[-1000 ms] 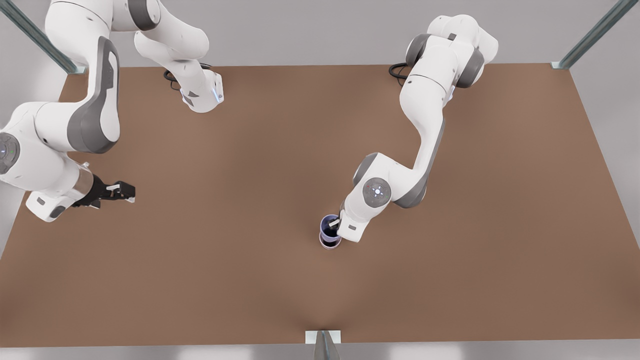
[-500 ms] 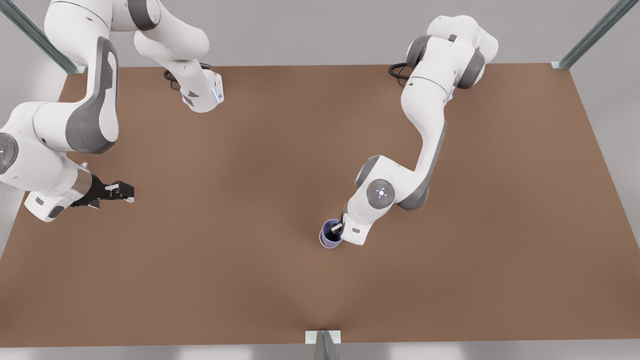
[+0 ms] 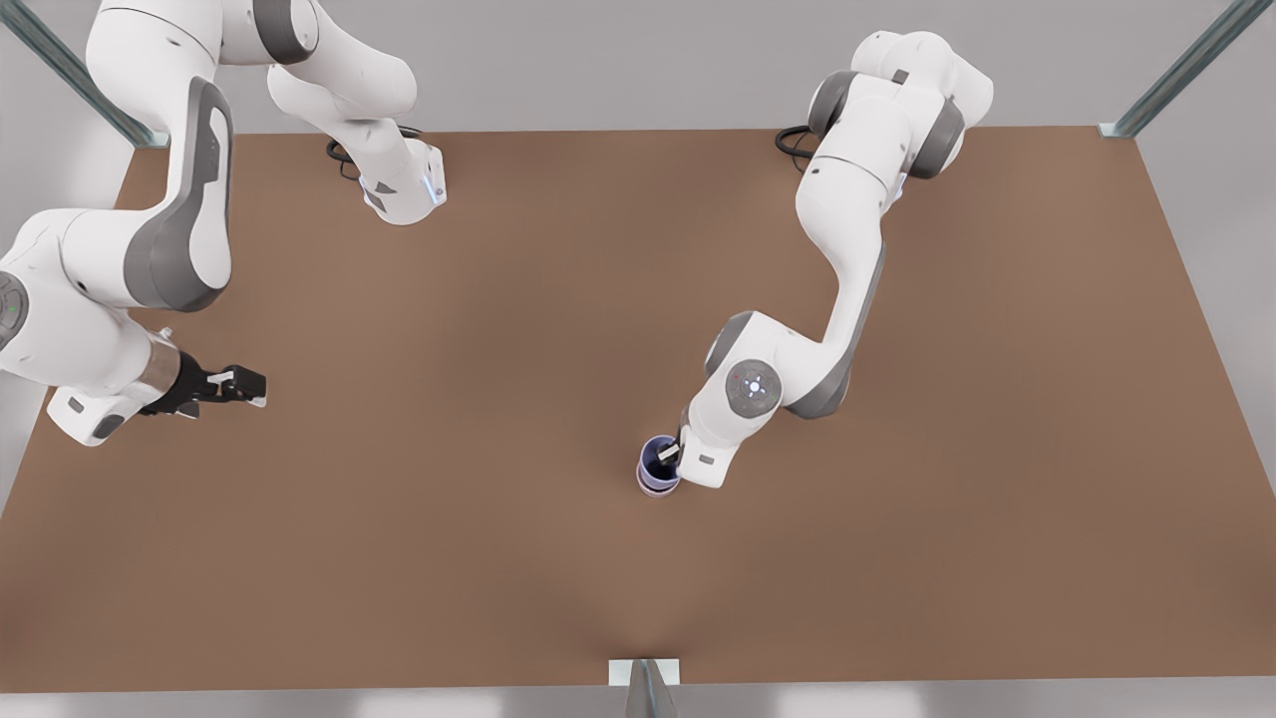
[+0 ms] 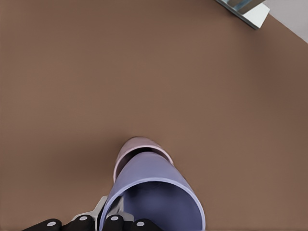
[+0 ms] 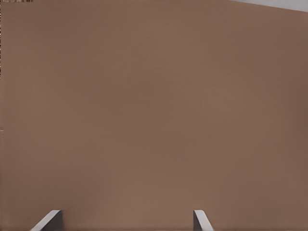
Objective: Stack the cups, with the pink cup at the bottom and the purple cup at the top
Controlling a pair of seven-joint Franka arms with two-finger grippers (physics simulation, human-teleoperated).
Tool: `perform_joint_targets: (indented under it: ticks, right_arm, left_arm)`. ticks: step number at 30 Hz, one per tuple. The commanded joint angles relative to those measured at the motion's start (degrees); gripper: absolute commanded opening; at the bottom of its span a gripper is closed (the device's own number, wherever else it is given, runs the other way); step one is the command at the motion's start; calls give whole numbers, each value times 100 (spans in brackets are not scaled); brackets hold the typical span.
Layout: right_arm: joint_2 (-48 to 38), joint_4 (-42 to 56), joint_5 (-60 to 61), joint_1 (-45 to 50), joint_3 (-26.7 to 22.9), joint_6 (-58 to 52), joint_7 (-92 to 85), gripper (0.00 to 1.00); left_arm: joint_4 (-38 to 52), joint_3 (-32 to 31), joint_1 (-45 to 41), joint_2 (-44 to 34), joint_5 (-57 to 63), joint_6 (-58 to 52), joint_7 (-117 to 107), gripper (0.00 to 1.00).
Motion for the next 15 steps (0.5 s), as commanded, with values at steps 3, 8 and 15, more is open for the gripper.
perform_joint_targets:
  ticks: [3,8,15]
  right_arm:
    - [-4,3,54,5,1,18,-14,100]
    - [-13,3,45,-4,-8,10,-31,100]
    - [-13,3,45,-4,0,1,-31,100]
  left_arm:
    - [-6,0,3,18,8,60,-17,21]
    - [-6,0,38,18,16,51,18,55]
    - [-6,0,56,-52,34,16,53,64]
